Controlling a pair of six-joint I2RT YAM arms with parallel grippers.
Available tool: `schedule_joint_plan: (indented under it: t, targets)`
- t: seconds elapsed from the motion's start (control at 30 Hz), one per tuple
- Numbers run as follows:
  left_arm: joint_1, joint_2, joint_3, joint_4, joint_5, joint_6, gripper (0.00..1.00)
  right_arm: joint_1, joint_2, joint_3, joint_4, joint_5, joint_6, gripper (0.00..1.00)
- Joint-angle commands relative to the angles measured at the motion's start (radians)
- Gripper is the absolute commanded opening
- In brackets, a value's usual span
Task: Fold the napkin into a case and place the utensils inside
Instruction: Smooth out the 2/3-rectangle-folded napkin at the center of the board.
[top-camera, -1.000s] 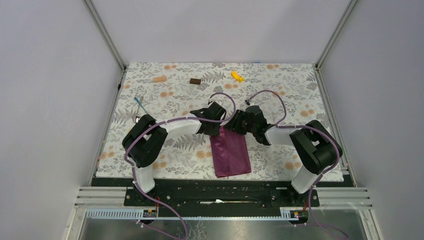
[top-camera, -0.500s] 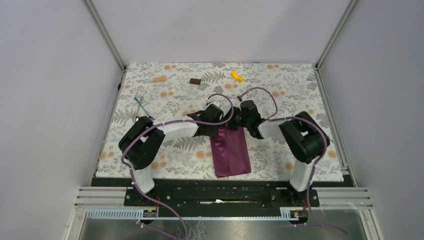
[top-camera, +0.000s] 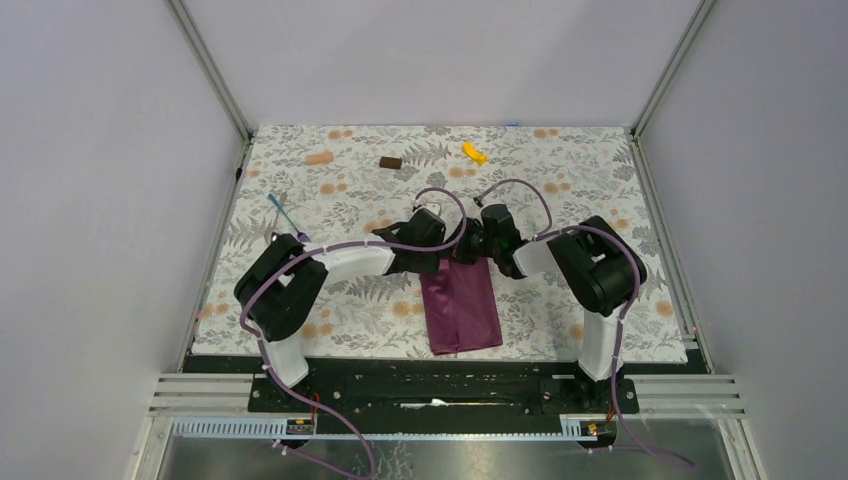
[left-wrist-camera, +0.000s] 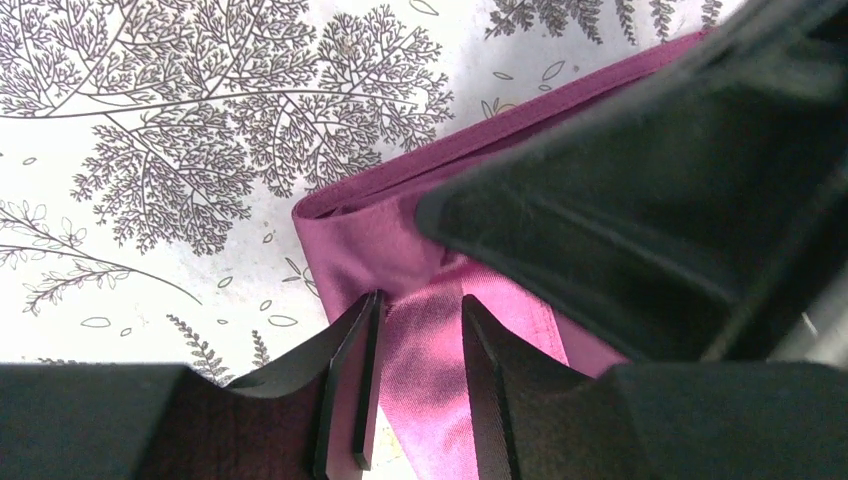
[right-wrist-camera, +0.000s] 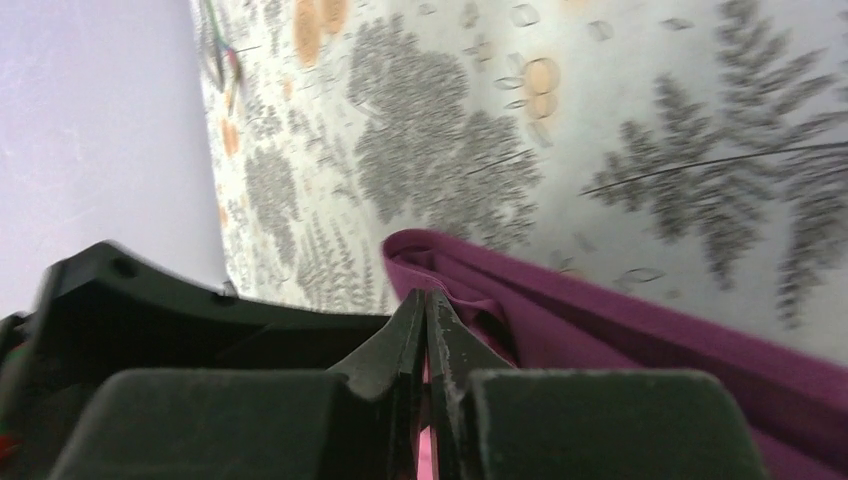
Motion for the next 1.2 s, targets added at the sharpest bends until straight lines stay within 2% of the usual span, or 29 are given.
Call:
schedule_joint_plan:
  t: [0.0, 0.13, 0.27, 0.33, 0.47, 0.63, 0.8, 0.9, 1.0, 1.07, 1.17]
  targets:
    - [0.010, -0.076, -0.010, 0.007, 0.059, -0.002, 0.41, -0.043, 0.058, -0.002, 0.058, -0.017, -0.079, 0.07]
    - [0.055, -0.159, -0.011, 0.012, 0.189, -0.022, 0.47, -0.051, 0.064, 0.008, 0.053, -0.039, -0.120, 0.04]
    - [0.144, -0.209, -0.057, 0.077, 0.356, -0.060, 0.46, -0.051, 0.043, 0.034, 0.009, -0.051, -0.176, 0.04]
    - [0.178, -0.187, -0.073, 0.119, 0.436, -0.070, 0.40, -0.052, 0.036, 0.051, -0.017, -0.055, -0.196, 0.05]
    - [0.209, -0.095, -0.097, 0.233, 0.532, -0.108, 0.21, -0.052, 0.026, 0.068, -0.031, -0.075, -0.199, 0.08]
    - [0.224, 0.021, -0.109, 0.315, 0.514, -0.117, 0.14, -0.052, -0.036, 0.094, -0.119, -0.087, -0.195, 0.11]
    - [0.258, 0.046, -0.139, 0.353, 0.505, -0.121, 0.12, -0.051, -0.169, 0.080, -0.314, -0.084, -0.253, 0.22]
    - [0.260, 0.054, -0.140, 0.352, 0.515, -0.114, 0.12, -0.020, -0.246, 0.018, -0.354, -0.109, -0.285, 0.31]
    - [0.260, 0.070, -0.144, 0.359, 0.519, -0.121, 0.11, 0.043, -0.278, -0.043, -0.330, -0.177, -0.266, 0.35]
    - [0.260, 0.081, -0.151, 0.365, 0.520, -0.130, 0.10, 0.080, -0.266, -0.074, -0.241, -0.230, -0.211, 0.35]
    - [0.260, 0.089, -0.173, 0.387, 0.522, -0.146, 0.09, 0.129, -0.208, -0.081, -0.140, -0.263, -0.152, 0.28]
